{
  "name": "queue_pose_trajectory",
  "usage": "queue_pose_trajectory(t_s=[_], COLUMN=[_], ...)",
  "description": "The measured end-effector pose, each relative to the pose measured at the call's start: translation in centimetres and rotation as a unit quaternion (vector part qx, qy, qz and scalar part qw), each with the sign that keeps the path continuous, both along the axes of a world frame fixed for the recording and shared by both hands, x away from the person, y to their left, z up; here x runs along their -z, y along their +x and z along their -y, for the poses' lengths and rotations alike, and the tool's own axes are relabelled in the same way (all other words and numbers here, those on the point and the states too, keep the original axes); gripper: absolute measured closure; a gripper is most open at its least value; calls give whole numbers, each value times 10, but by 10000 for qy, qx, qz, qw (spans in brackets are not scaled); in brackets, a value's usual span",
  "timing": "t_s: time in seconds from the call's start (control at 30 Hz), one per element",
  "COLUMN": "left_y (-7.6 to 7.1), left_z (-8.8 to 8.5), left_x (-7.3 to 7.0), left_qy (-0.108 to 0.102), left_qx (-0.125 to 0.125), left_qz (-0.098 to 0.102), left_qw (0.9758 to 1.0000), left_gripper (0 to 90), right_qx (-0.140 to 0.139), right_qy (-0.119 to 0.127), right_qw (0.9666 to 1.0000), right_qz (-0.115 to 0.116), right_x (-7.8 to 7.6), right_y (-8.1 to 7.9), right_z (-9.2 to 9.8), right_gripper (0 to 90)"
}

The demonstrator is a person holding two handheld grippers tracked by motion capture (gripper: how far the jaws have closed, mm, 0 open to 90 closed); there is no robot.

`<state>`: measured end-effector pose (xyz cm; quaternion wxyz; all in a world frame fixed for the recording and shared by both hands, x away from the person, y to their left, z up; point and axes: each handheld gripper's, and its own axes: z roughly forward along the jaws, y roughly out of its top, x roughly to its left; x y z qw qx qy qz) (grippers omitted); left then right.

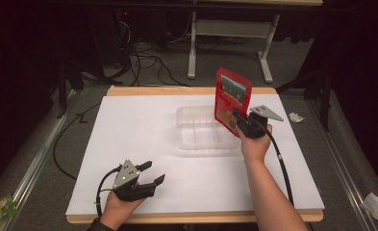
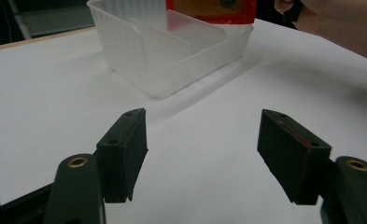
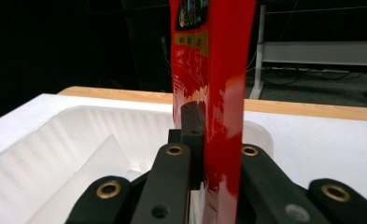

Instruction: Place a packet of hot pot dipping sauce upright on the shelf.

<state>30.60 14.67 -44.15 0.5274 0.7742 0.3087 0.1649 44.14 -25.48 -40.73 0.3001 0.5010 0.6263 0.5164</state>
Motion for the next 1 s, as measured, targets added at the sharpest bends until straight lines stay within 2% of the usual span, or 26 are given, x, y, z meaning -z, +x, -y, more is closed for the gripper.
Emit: queue_pose_trajectory(t_s=[0.23, 0.4, 0.67, 0.73, 0.8, 0.83, 0.9, 1.0], left_y=[0, 0, 0, 0, 0, 0, 0, 0], left_z=[-1, 0, 0, 0, -1, -1, -1, -1], left_x=[0, 0, 0, 0, -1, -1, -1, -1], left_qy=[12, 8, 15, 19, 18, -3, -8, 10], left_qx=[5, 0, -18, -8, -5, -16, -11, 5], left_qz=[3, 5, -8, -1, 2, -3, -2, -1], left_qw=[10000, 10000, 10000, 10000, 10000, 10000, 10000, 10000], left_gripper=[336, 336, 345, 344, 341, 340, 339, 338], right_qx=[16, 17, -17, -25, -39, -51, -72, -94], right_qy=[-3, -127, -235, -278, -312, -315, -427, -451], right_qw=[10000, 9999, 9997, 9994, 9993, 9991, 9986, 9985], right_qz=[11, 34, -82, -183, -186, -274, -288, -285], right_x=[5, 9, 13, 15, 15, 17, 19, 21], right_y=[-1, -4, -7, -8, -8, -9, -11, -12], right_z=[-2, -5, -4, -4, -3, -3, -4, -5], right_gripper=[890, 889, 887, 887, 887, 887, 886, 884])
